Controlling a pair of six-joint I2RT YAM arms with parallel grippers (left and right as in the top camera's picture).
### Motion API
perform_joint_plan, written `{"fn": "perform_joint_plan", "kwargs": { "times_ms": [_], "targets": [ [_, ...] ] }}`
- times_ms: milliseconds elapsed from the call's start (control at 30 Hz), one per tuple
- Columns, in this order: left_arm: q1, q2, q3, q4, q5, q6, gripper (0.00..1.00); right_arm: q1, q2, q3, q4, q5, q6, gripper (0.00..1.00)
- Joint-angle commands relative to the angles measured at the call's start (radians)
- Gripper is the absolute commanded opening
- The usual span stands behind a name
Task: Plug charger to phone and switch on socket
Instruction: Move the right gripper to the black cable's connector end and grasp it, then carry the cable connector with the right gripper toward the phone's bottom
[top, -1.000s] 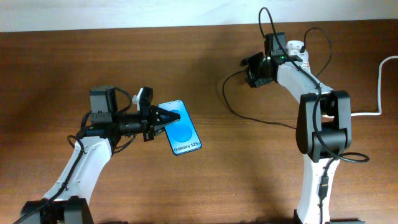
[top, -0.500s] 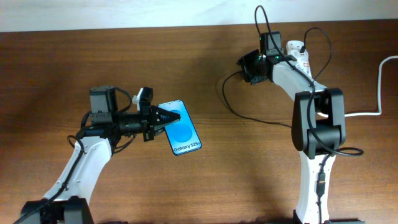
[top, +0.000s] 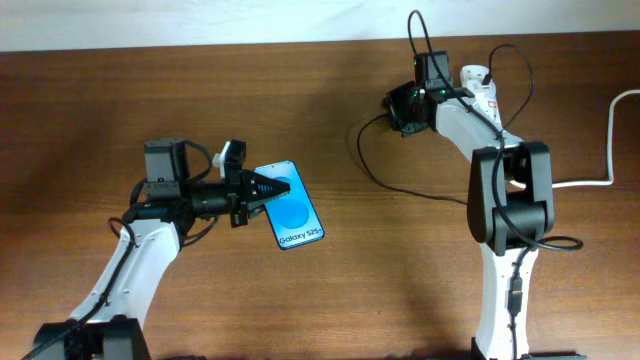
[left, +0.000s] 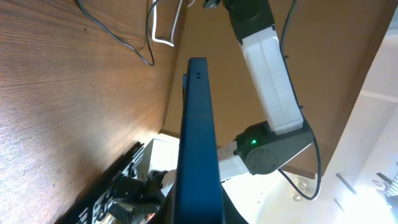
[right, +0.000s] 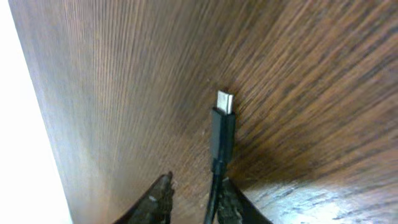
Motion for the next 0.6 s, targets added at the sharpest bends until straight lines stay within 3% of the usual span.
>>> {"fn": "perform_joint_plan", "kwargs": {
  "times_ms": [0, 67, 233, 433, 567],
  "targets": [
    [0.003, 0.002, 0.015, 0.002, 0.017, 0.011, 0.0, -0.013, 0.093, -0.04, -0.031, 0.072, -0.008, 0.13],
    [0.003, 0.002, 0.015, 0.001, 0.014, 0.008, 0.0, -0.013, 0.093, -0.04, -0.03, 0.058, -0.017, 0.04],
    [0.003, 0.002, 0.015, 0.002, 0.014, 0.008, 0.0, -0.016, 0.089, -0.039, -0.016, 0.019, -0.17, 0.04],
    [0.004, 0.002, 0.015, 0.002, 0.028, 0.008, 0.0, -0.027, -0.005, -0.037, -0.014, -0.177, -0.541, 0.04],
    [0.004, 0.002, 0.015, 0.006, 0.038, 0.008, 0.0, -0.027, -0.078, -0.037, -0.11, -0.304, -0.689, 0.04]
  ]
}}
